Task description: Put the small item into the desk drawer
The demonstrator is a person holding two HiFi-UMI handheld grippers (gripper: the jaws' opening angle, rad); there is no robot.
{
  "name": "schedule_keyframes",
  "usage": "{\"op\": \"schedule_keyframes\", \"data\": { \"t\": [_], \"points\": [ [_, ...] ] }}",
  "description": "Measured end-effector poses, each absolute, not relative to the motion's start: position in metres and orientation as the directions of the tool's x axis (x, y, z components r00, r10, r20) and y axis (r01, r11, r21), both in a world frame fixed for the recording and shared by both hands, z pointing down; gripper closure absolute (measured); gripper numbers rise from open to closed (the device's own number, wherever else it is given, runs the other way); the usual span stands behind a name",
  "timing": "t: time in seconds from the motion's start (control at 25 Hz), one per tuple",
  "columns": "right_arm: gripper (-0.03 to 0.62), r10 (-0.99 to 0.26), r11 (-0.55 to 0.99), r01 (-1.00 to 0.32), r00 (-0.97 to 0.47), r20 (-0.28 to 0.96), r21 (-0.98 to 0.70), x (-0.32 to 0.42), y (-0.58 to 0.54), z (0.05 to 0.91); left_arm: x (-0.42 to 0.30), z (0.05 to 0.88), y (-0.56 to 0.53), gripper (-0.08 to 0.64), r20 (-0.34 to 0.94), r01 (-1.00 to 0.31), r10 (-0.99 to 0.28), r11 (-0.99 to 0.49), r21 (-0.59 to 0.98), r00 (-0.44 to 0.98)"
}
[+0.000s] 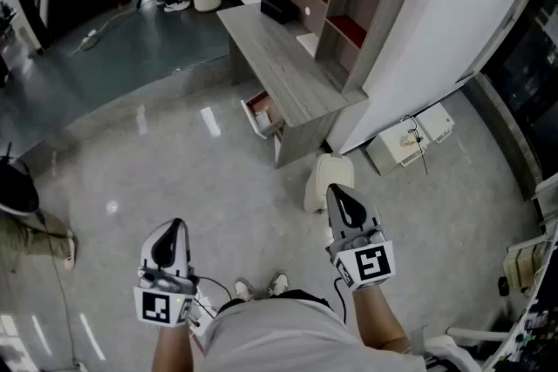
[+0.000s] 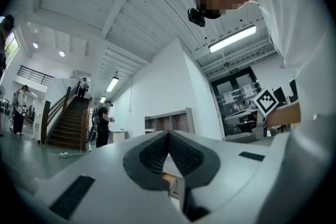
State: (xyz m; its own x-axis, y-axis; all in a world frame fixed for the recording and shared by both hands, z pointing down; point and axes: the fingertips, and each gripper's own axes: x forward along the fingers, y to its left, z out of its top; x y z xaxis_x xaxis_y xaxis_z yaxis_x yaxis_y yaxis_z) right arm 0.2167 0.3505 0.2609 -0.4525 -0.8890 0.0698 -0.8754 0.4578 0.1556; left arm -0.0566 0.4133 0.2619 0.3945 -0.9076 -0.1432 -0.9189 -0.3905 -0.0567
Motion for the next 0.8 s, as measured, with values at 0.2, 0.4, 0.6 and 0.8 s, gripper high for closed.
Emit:
{"op": "schedule_keyframes", "data": {
  "t": [0.2,0.4,0.6,0.8],
  "points": [
    [0.571,-0.890,0.455,-0.877,-0.449,0.075,0.154,0.221,0.344,0.263,-0.053,0.264,0.405,0.543,-0.140,-0.919,-0.909,-0.390,-0.053,0.393],
    [0.571,-0.872,0.489,-0.867,-0.488,0.039,0.094,0.225,0.343,0.261,-0.047,0.263,0.402,0.543,-0.132,-0.920,-0.911,-0.383,-0.075,0.390],
    [0.571,-0.862,0.506,-0.857,-0.503,0.060,0.094,0.232,0.332,0.274,-0.034,0.266,0.397,0.543,-0.119,-0.925,-0.917,-0.374,-0.070,0.380],
    [0.571,-0.840,0.542,-0.836,-0.536,0.082,0.091,0.235,0.320,0.288,-0.026,0.276,0.395,0.543,-0.095,-0.935,-0.931,-0.348,-0.066,0.353]
  ]
}}
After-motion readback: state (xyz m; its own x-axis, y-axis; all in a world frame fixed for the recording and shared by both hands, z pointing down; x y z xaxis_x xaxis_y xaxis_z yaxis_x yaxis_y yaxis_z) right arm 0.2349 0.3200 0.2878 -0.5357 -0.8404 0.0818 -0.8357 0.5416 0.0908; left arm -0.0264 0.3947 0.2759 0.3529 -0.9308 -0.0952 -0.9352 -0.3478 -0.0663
